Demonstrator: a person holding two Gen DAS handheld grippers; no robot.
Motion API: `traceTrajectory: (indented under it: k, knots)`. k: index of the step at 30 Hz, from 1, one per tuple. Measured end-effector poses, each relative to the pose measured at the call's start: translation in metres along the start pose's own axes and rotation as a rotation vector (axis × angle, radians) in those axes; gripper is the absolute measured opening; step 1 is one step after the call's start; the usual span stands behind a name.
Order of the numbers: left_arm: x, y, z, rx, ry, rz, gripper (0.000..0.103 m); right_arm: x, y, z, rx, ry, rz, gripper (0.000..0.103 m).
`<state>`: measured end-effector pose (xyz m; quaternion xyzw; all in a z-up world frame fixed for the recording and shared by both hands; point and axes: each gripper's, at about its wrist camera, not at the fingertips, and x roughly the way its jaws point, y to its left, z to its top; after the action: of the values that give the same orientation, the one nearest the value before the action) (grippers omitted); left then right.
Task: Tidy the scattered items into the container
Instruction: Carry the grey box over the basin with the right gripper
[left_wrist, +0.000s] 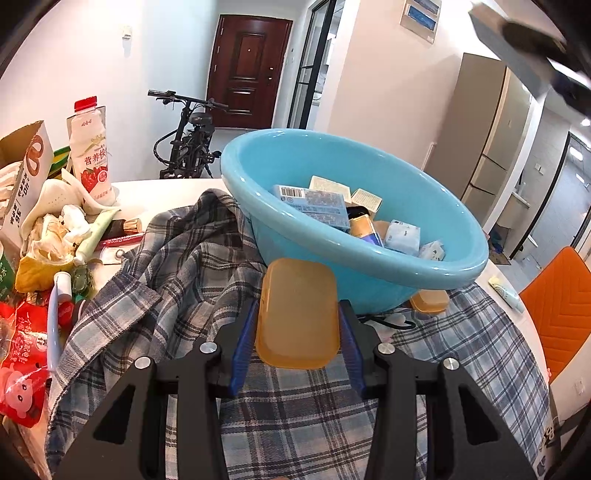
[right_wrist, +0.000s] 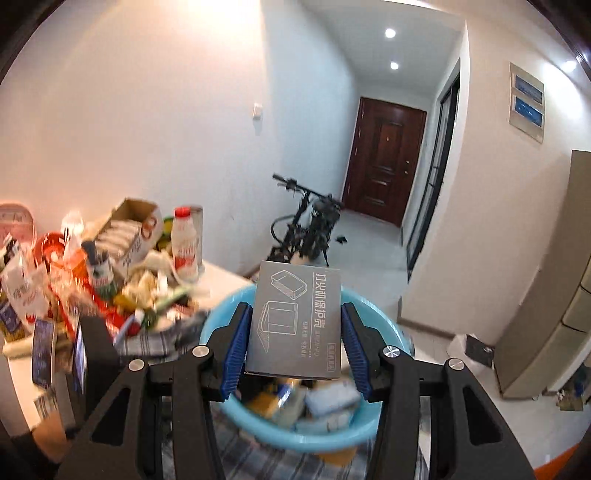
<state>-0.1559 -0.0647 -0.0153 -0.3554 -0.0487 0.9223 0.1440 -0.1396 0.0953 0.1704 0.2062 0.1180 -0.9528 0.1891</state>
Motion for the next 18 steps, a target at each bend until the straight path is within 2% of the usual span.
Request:
traceTrajectory:
  k: [5,18]
  knots:
    - [-0.001,-0.002,-0.001,0.015,-0.001,0.011,0.041,0.024,-0.010,0.008,0.025,-0.018,0.039,0.051]
    - [-0.013,-0.009,-0.005,-0.009,0.006,0.024,0.041,0.076,-0.041,-0.020,0.121,0.031,0.096,0.051]
